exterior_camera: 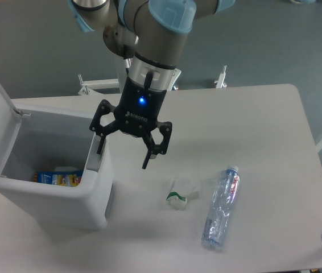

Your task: Open the trash can

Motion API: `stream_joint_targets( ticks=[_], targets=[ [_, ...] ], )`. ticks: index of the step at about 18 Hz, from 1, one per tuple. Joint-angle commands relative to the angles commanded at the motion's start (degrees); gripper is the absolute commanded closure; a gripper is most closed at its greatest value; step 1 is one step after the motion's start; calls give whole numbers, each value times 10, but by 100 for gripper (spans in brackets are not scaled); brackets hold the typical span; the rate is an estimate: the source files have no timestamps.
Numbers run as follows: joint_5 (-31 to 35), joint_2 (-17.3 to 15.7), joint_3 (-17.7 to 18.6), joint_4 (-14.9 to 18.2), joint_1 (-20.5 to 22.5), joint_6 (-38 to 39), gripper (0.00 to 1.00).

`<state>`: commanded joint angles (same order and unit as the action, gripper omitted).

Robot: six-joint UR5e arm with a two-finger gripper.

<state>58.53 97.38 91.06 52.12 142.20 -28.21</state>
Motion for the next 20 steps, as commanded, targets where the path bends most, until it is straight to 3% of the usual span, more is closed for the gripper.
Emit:
stream_joint_targets(
  ticks=[5, 12, 16, 20],
  targets=[
    [126, 10, -14, -4, 41, -54, 0],
    [189, 98, -9, 0, 168, -209, 0],
    [271, 127, -6, 8, 182, -369, 0],
    [308, 132, 0, 8, 179, -402, 0]
  ],
)
